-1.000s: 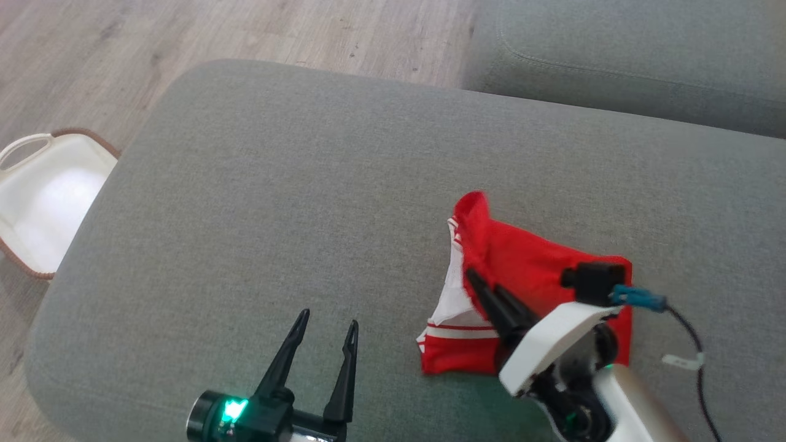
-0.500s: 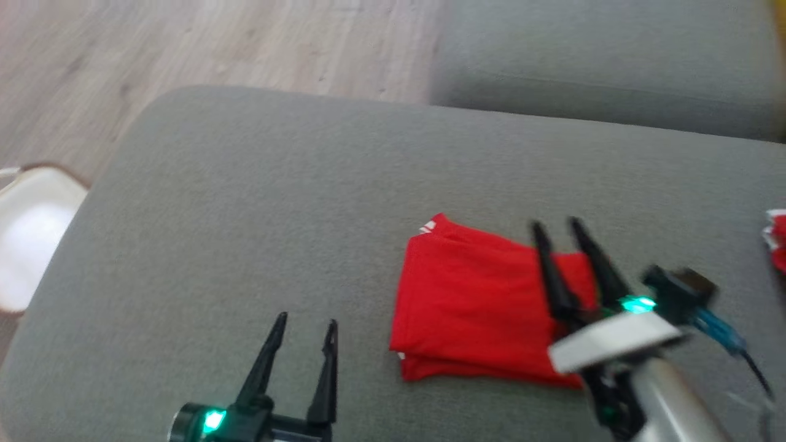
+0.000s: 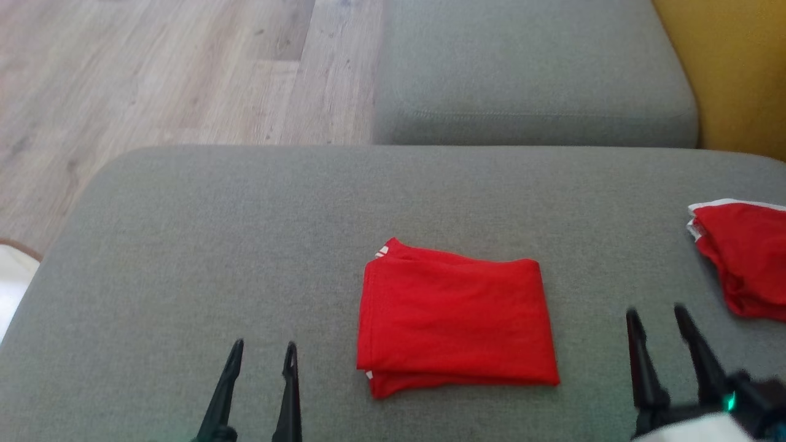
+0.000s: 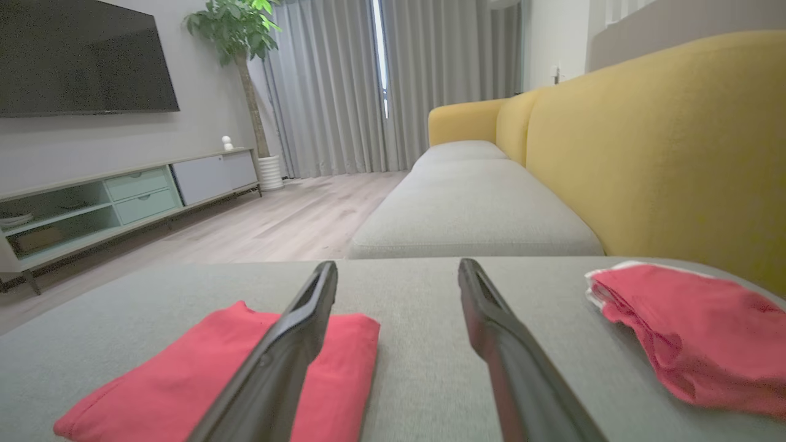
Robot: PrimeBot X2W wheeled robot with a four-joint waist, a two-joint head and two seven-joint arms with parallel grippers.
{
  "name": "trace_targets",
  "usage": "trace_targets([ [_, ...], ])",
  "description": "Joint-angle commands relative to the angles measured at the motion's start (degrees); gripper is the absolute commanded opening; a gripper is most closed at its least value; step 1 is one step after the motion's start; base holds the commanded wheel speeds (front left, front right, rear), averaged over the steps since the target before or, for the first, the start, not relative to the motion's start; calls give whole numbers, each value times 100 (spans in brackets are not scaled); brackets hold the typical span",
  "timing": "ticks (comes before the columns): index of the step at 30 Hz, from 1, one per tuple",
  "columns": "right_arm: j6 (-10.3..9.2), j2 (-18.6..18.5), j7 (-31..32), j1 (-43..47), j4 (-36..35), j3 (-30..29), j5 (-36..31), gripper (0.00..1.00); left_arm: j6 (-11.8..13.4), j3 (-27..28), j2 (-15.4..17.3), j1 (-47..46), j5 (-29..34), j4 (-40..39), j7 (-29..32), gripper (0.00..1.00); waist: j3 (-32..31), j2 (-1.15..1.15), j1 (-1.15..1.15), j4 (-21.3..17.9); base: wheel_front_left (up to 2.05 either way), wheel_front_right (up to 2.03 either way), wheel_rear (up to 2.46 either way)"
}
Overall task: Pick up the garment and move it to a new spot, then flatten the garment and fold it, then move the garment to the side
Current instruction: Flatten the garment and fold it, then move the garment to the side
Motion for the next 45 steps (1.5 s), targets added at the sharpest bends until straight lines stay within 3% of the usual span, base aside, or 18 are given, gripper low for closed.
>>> trace_targets([
  [1, 39, 6, -61, -7, -227, 43, -66, 100, -31, 252, -90, -137, 61, -187, -53, 100, -60, 0, 1, -33, 0, 0, 0],
  [14, 39, 324, -62, 465, -260, -71, -205, 100, -219, 519, -247, 51, 261, 11, -53, 100, -229, 0, 1, -183, 0, 0, 0],
  [45, 39, 284, -62, 391, -169, 43, -213, 100, -436, 759, -369, 33, 373, 160, -54, 100, -160, 0, 1, -137, 0, 0, 0],
])
